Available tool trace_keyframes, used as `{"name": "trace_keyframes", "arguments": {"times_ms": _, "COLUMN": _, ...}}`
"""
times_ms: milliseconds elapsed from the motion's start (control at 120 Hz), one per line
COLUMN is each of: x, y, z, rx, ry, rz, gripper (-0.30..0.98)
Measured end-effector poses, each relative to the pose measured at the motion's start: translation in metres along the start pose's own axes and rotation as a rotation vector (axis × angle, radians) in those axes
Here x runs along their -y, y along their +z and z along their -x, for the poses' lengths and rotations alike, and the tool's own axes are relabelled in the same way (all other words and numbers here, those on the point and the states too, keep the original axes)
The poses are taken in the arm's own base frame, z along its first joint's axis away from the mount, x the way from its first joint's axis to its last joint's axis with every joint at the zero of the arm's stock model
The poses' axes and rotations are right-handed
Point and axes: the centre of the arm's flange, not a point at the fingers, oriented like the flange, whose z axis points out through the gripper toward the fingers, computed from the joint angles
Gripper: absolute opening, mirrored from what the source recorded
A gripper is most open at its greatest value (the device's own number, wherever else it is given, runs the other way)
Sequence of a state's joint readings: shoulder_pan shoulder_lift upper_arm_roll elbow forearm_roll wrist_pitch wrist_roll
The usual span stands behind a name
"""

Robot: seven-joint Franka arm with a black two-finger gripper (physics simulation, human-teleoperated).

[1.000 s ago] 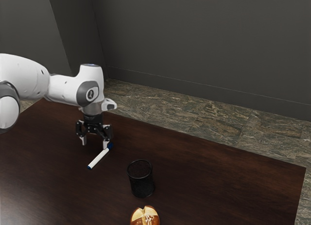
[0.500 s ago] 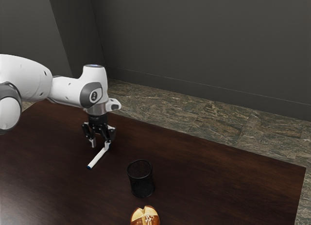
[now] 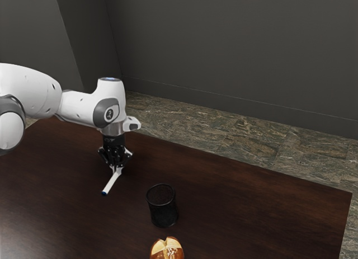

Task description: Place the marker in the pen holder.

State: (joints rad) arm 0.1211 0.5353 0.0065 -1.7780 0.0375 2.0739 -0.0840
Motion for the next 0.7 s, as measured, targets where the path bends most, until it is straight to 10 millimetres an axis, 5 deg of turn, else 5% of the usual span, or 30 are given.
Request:
{"name": "trace_keyframes", "arguments": {"times_ms": 183, "x": -0.015, "y": -0.029, "z": 0.01, "rx": -0.06, "ry": 0.037, "rz": -0.031, "gripper": -0.1}}
{"name": "trace_keyframes", "arguments": {"times_ms": 333, "x": -0.038, "y": -0.087, "z": 0.04, "rx": -0.203, "ry": 0.129, "rz": -0.12, "gripper": -0.1}}
{"name": "trace_keyframes", "arguments": {"times_ms": 700, "x": -0.147, "y": -0.182, "z": 0.12, "rx": -0.619, "ry": 0.316, "rz": -0.079, "gripper": -0.1}}
